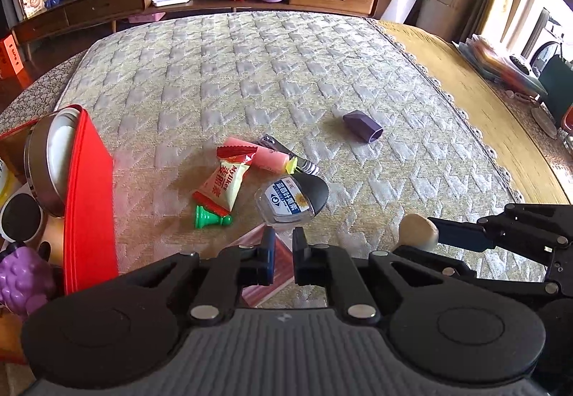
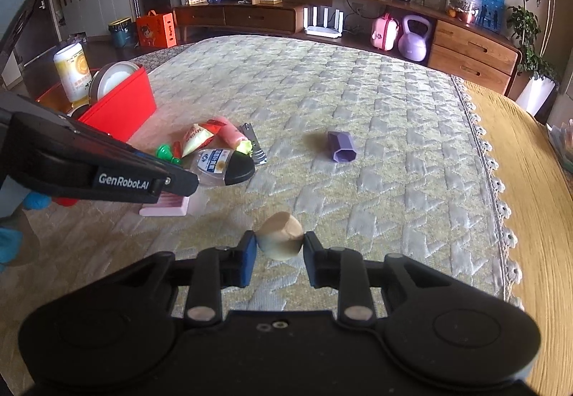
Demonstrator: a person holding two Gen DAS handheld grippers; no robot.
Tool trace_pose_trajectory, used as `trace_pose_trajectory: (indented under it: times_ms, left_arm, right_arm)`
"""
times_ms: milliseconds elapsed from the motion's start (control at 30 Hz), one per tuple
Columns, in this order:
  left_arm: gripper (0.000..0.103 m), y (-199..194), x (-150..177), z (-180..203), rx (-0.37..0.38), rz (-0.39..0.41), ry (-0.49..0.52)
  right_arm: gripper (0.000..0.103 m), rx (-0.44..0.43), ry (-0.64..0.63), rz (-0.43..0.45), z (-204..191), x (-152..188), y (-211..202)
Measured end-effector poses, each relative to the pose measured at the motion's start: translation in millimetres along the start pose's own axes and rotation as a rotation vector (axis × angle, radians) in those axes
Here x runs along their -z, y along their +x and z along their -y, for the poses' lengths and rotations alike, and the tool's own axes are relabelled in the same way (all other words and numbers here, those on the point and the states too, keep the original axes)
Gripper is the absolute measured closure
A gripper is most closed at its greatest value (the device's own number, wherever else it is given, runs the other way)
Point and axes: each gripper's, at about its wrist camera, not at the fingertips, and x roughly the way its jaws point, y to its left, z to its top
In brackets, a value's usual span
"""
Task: Organize rigid objects
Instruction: 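Close the right tool on the small cream ball, then grasp the white eye-drop bottle with the left tool while the right tool holds the cream ball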
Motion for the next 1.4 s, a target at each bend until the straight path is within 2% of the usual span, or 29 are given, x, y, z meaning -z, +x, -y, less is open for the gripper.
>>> trace_pose_trajectory:
  times_ms: [100, 200, 333, 367, 800, 867, 1100, 1133, 1167, 1200, 1267, 1400]
  left_arm:
    - [0.092, 2.2, -1.5, -1.4, 0.012, -0.007, -0.006]
    - [0.079, 6.7, -4.2, -0.3, 0.010, -0.005, 0.003]
    - [0.039, 10.5, -5.2, 0.1, 0.002, 0.016, 0.014]
    - [0.037, 10.6, -5.7, 0.3, -0.003, 0.028, 0.015]
    - [0.038, 31.1, -12.2, 26.8, -0.090, 0.052, 0.122]
    - [0.050, 31.6, -9.7, 30.8, -0.116, 0.063, 0.148]
    - [0.053, 23.4, -8.0, 21.2, -0.085, 0.078, 0.135]
    - [0.058, 20.3, -7.2, 17.6, -0.068, 0.082, 0.129]
    - [0.081, 17.4, -6.1, 14.4, -0.056, 0.086, 0.126]
    - [0.086, 15.0, -5.3, 10.8, -0.041, 0.079, 0.123]
    - [0.087, 10.3, -2.7, 3.8, -0.019, 0.075, 0.112]
    - [0.086, 4.8, 0.7, -2.8, -0.024, 0.077, 0.110]
  right_arm:
    - [0.076, 0.000, 0.006, -0.005, 1.8, 2.5, 1.0]
    - [0.076, -0.006, 0.018, -0.007, 5.9, 3.2, 1.9]
    - [0.076, -0.012, 0.026, -0.010, 11.3, 5.9, 2.4]
    - [0.076, -0.011, 0.026, -0.011, 12.3, 6.9, 2.6]
    - [0.076, -0.011, 0.034, -0.001, 16.0, 10.4, 1.2]
    - [0.076, -0.012, 0.038, 0.000, 16.3, 11.0, 1.0]
    - [0.076, -0.007, 0.040, 0.001, 15.1, 11.1, 0.0]
    - [0.076, -0.006, 0.041, 0.001, 15.6, 11.5, -0.1]
    - [0.076, -0.006, 0.043, 0.002, 15.7, 11.8, -0.5]
    - [0.076, -0.005, 0.045, 0.002, 15.9, 12.1, -1.2]
    - [0.076, -0.008, 0.048, 0.002, 16.2, 12.2, -1.8]
    - [0.075, -0.007, 0.043, 0.002, 15.2, 12.8, -1.9]
